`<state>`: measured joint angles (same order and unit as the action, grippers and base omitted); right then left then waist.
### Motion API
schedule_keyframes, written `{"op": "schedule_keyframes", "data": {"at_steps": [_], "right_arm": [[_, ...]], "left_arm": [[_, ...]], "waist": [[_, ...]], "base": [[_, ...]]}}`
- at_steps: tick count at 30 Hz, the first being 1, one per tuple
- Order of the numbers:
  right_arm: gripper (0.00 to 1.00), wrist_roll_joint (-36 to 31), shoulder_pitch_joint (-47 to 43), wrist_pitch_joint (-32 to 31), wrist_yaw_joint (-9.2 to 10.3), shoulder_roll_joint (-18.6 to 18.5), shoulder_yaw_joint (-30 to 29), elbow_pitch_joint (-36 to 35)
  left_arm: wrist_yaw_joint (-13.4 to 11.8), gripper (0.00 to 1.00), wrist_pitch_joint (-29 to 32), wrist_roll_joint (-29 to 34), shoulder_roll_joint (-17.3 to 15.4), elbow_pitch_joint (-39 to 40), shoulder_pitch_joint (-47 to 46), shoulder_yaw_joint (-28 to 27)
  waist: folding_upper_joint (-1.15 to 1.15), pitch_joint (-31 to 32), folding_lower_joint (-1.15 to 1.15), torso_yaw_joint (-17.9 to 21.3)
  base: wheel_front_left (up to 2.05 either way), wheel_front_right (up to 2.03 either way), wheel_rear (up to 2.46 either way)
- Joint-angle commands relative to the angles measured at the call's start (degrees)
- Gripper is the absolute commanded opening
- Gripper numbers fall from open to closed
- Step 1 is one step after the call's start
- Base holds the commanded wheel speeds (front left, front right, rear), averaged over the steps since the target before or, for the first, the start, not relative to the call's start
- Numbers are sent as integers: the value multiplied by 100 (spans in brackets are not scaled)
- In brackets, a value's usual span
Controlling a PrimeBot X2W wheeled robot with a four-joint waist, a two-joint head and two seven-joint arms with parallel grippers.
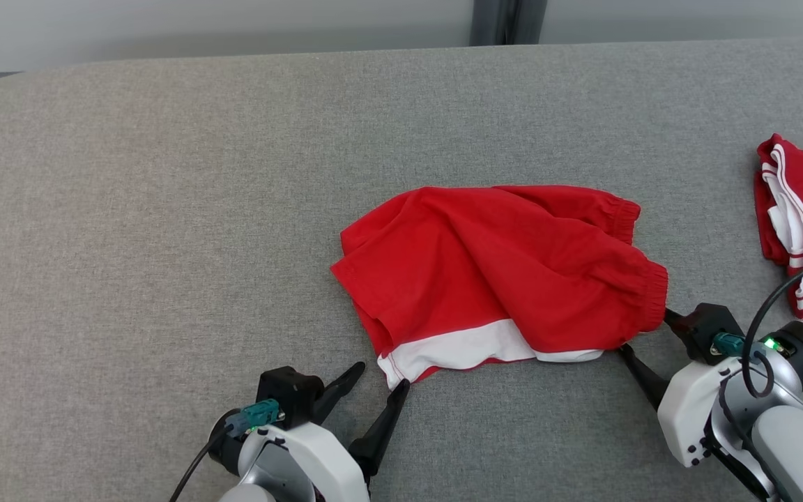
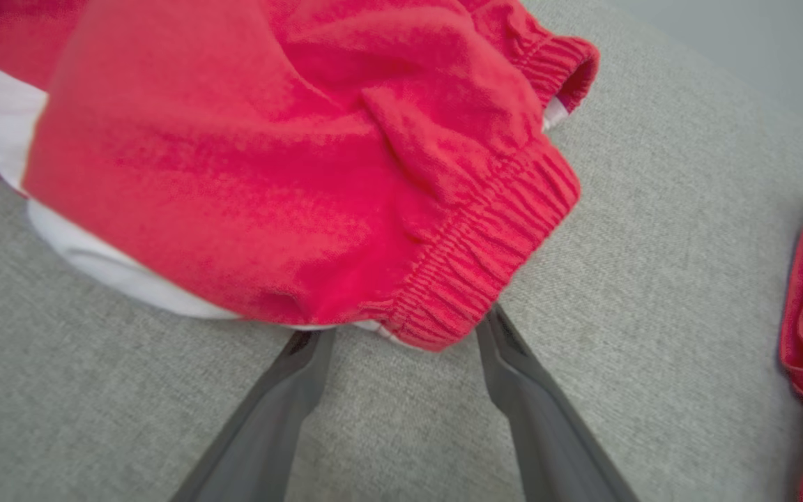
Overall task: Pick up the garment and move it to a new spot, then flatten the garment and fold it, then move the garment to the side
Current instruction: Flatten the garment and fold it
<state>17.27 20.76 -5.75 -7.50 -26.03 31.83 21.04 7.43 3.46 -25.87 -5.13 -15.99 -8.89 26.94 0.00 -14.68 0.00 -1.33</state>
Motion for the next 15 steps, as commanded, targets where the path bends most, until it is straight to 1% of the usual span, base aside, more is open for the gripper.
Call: {"op": "schedule_keyframes", "data": {"at_steps": [1, 6, 8, 9, 15], "right_arm": [[100, 28, 85, 65, 1, -60, 42, 48], [99, 103, 235, 204, 1, -107, 233, 121], [90, 124, 284, 254, 1, -116, 296, 136], [88, 139, 310, 292, 1, -120, 320, 139], [88, 183, 362, 377, 1, -140, 404, 173]], "left_arm": [[8, 100, -28, -58, -64, -45, -132, 20], [8, 100, -30, -178, -104, -215, -278, 198], [8, 100, -68, -227, -121, -270, -325, 256], [8, 100, -91, -236, -137, -297, -349, 283], [9, 100, -132, -338, -169, -308, -404, 452]], "waist": [[0, -23, 0, -5], [0, -64, 0, 20], [0, -68, 0, 39], [0, -70, 0, 48], [0, -58, 0, 85]], "base": [[0, 0, 0], [0, 0, 0], [0, 0, 0], [0, 0, 0], [0, 0, 0]]}}
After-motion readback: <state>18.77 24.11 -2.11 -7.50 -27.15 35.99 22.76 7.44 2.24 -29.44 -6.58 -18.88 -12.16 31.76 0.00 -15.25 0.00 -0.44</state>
